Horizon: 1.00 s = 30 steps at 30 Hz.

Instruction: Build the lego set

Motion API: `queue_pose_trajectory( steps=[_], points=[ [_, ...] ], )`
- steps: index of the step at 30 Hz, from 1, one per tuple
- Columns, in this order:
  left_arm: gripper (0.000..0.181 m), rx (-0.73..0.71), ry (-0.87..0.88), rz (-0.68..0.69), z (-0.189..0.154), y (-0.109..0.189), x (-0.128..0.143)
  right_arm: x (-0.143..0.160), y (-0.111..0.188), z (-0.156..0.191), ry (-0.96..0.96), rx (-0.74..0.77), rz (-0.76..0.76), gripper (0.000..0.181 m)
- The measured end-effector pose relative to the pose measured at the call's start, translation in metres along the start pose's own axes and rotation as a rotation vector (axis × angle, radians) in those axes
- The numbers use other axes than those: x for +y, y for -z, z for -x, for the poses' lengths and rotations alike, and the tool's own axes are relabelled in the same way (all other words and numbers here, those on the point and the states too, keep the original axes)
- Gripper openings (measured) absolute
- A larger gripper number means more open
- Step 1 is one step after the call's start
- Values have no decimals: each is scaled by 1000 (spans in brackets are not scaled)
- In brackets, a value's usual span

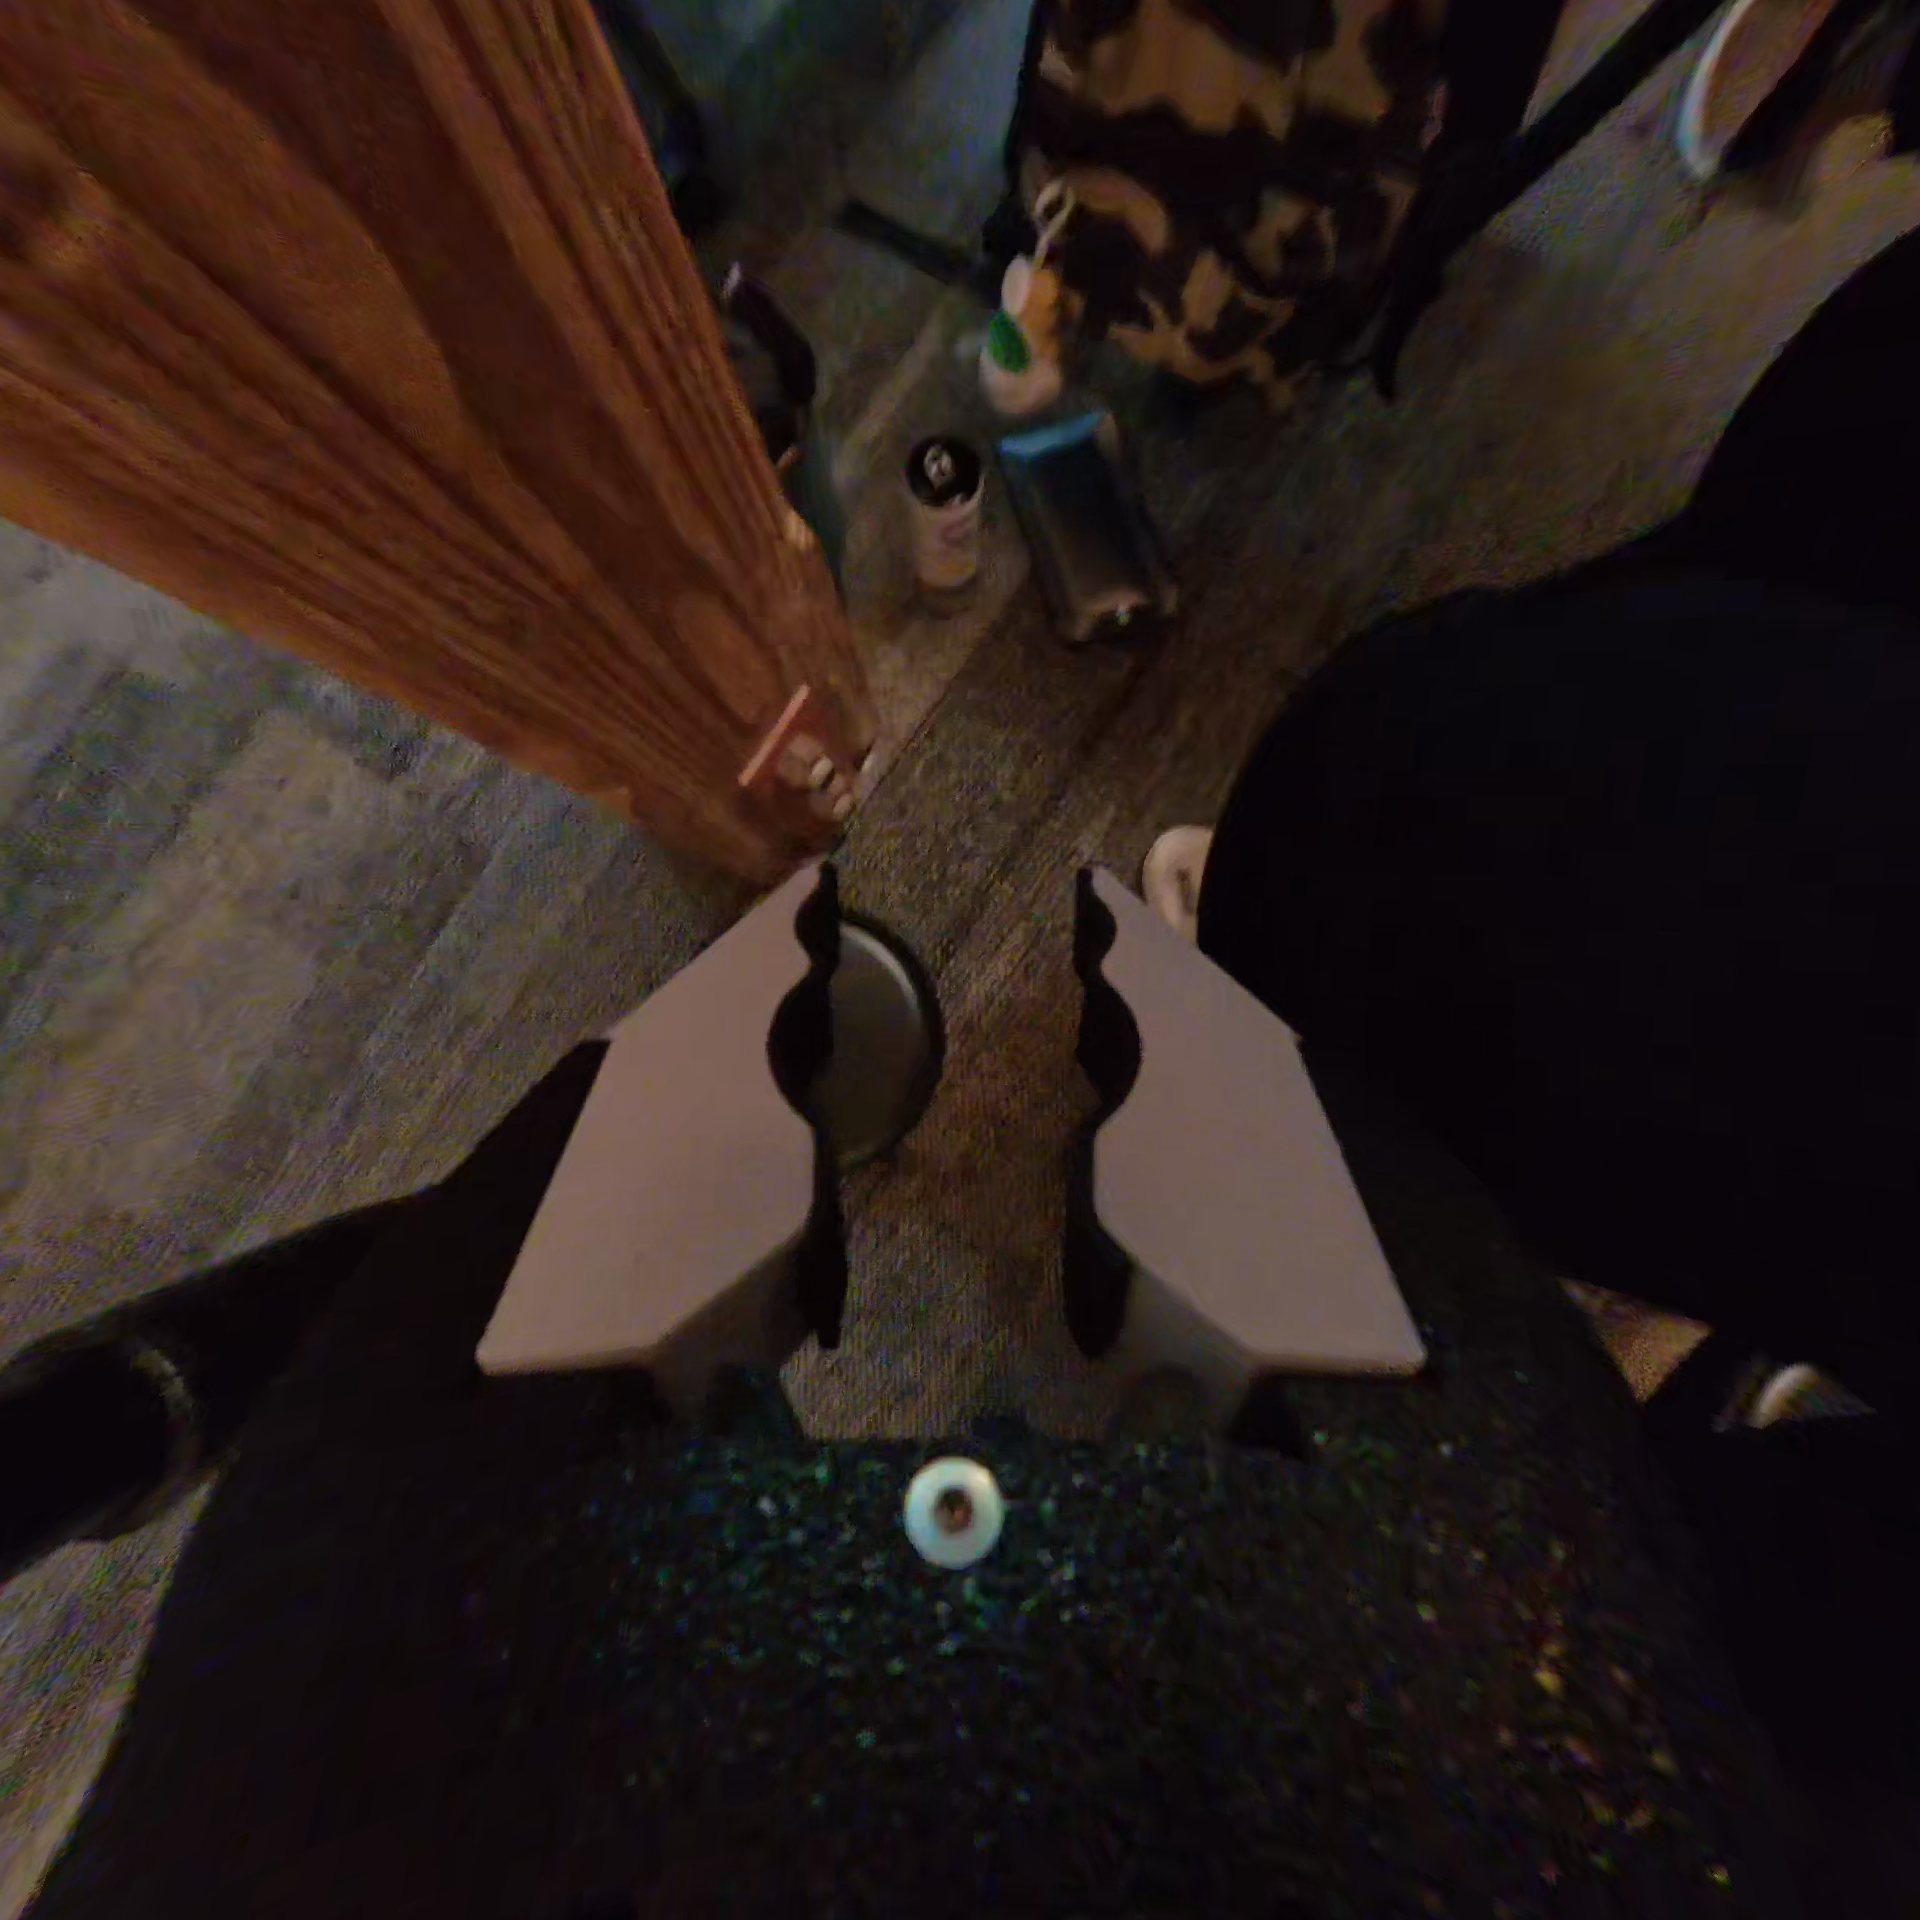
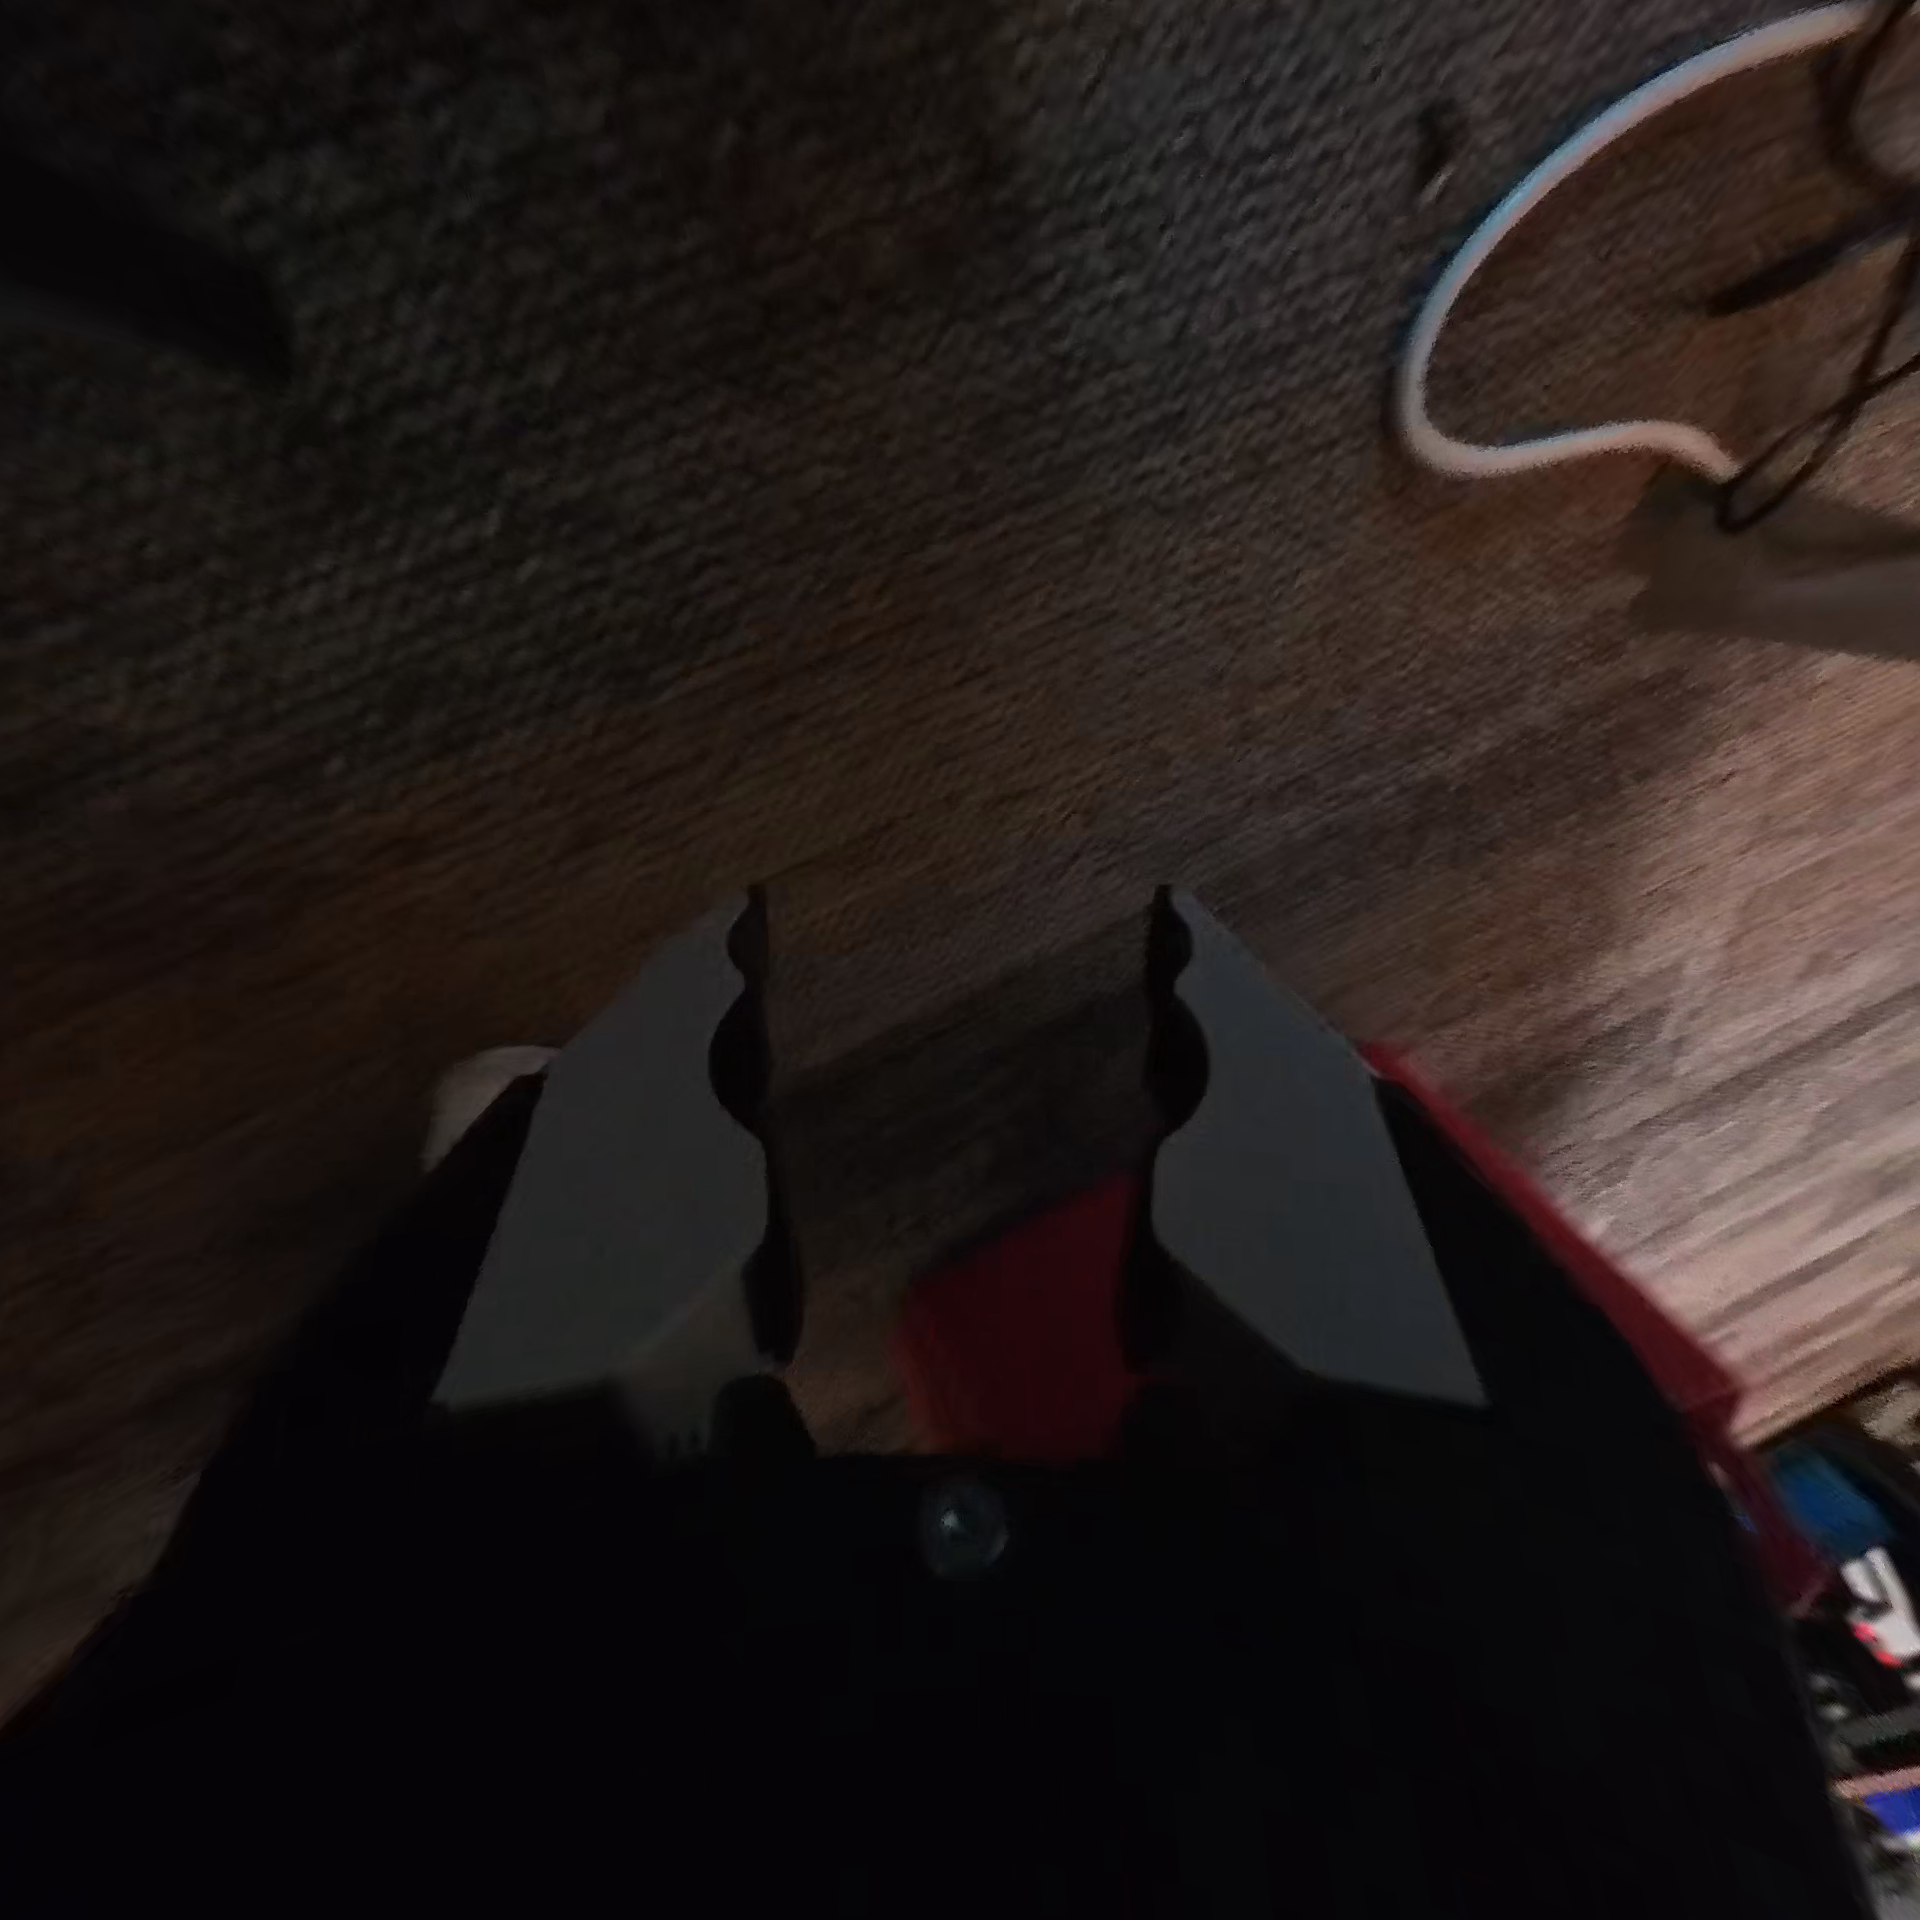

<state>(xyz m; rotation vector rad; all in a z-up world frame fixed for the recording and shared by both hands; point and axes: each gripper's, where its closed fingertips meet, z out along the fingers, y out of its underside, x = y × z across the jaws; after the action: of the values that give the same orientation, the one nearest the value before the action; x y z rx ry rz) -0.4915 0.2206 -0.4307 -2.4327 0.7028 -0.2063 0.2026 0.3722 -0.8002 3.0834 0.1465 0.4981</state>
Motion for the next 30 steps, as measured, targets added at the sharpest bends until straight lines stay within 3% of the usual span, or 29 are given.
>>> queue_pose_trajectory(
  steps=[3, 7, 12, 15, 20, 23, 25, 30],
  points=[
    [45, 59, 25, 56, -14, -14, 9, -41, -36, -35, 48, 35, -62, 63],
    [38, 165, 113, -57, -39, -31, 4, -75, -94, -91, 116, 96, -77, 60],
    [40, -9, 182, -399, -27, -69, -39, -117, -161, -131, 69, 40, -193, 35],
    [39, -99, 169, -515, -22, -89, -48, -138, -195, -151, 101, 29, -226, 29],
    [42, -127, 214, -439, -25, -114, -38, -153, -244, -174, 139, 66, -231, 24],
    [43, -160, 253, -393, -26, -114, -30, -164, -251, -172, 150, 49, -299, 3],
    [44, -177, 257, -348, -31, -115, -21, -169, -252, -180, 99, 67, -335, 8],
    [44, -216, 263, -307, -36, -111, -10, -176, -249, -160, 106, -91, -418, 31]
  ],
)
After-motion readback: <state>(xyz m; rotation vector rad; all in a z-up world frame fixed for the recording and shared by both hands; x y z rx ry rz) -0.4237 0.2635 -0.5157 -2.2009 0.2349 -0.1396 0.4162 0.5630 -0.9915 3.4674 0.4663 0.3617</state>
